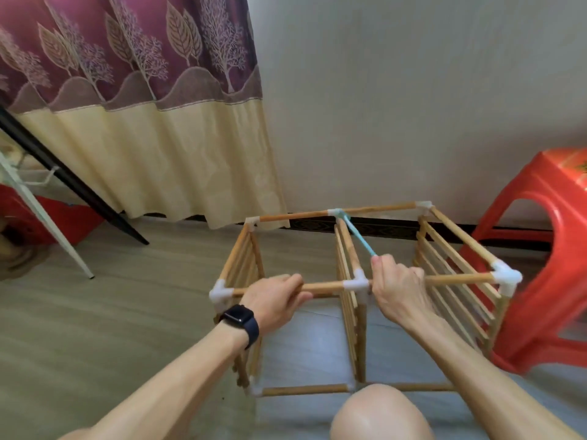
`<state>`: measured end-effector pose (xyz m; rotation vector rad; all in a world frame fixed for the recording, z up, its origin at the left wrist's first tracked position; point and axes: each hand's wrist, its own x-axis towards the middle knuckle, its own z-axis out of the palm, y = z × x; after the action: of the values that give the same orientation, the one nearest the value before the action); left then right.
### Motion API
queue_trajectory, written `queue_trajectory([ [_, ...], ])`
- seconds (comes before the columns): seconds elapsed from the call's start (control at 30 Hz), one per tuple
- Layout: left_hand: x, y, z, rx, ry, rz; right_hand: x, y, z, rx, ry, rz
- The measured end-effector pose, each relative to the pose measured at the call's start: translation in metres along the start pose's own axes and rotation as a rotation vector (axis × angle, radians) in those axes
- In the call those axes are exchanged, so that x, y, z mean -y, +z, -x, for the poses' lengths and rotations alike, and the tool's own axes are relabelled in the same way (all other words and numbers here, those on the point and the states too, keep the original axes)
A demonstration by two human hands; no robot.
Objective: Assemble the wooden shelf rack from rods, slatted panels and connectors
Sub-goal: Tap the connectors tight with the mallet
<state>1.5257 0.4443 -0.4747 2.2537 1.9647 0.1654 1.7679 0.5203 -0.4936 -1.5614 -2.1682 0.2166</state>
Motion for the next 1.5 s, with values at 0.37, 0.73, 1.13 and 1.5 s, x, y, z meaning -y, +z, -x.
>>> queue_trajectory([
  [0.37,0.030,-0.040,-0.071,-0.297,-0.211,-0.072,0.021,-0.012,-0.040,-0.417,-0.095,-0.384],
  [0.73,0.001,0.007,-0.084,-0.137,-0.300,-0.001,-0.045,0.091,0.074,-0.196,0.066,-0.083],
  [1.13,-0.019,0.071,-0.031,0.047,-0.254,-0.016,-0.011,0.089,0.023,-0.189,-0.006,-0.005],
  [1.5,0.001,0.067,-0.040,0.031,-0.318,-0.035,-0.008,0.016,0.041,-0.042,0.302,-0.574],
])
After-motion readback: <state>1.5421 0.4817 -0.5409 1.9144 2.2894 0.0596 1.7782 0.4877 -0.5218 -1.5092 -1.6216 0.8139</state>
